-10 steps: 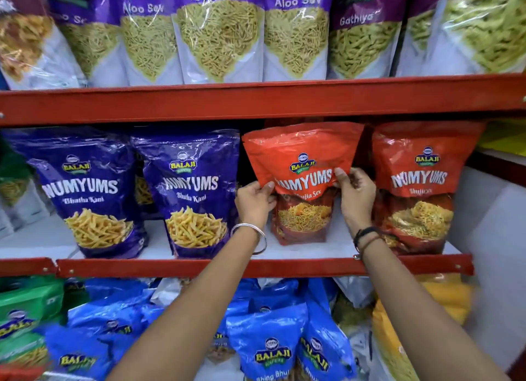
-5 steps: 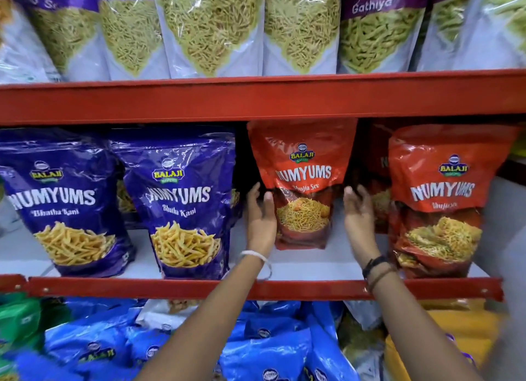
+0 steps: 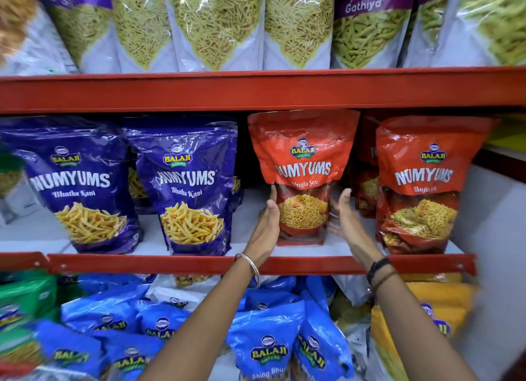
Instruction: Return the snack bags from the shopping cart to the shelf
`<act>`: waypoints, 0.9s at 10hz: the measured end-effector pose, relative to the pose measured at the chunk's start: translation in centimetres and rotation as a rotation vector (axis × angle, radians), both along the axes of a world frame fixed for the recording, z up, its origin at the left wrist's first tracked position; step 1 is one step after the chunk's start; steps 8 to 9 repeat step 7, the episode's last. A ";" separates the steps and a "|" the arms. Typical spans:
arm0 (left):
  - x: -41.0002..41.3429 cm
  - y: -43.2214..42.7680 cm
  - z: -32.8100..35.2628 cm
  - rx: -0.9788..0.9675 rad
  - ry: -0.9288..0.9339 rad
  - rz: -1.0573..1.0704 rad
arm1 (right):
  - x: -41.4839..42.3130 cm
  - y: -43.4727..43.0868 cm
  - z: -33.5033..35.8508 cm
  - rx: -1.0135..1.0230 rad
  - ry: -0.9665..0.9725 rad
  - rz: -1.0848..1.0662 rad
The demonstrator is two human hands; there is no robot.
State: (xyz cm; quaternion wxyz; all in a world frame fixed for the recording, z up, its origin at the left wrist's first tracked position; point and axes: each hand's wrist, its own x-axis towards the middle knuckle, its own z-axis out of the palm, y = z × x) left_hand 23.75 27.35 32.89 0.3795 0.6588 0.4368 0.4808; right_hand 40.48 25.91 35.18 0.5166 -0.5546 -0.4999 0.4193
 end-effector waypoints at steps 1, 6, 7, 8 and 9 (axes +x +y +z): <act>-0.4 -1.6 0.3 0.009 0.041 -0.004 | 0.1 -1.5 0.2 -0.008 0.016 0.001; -2.7 -7.8 2.0 -0.074 0.105 -0.030 | -1.1 -6.8 0.2 0.083 -0.050 -0.035; -3.8 -10.0 2.7 0.109 0.052 0.119 | 0.1 -10.9 -3.8 0.131 -0.143 -0.183; -3.8 -10.0 2.7 0.109 0.052 0.119 | 0.1 -10.9 -3.8 0.131 -0.143 -0.183; -3.8 -10.0 2.7 0.109 0.052 0.119 | 0.1 -10.9 -3.8 0.131 -0.143 -0.183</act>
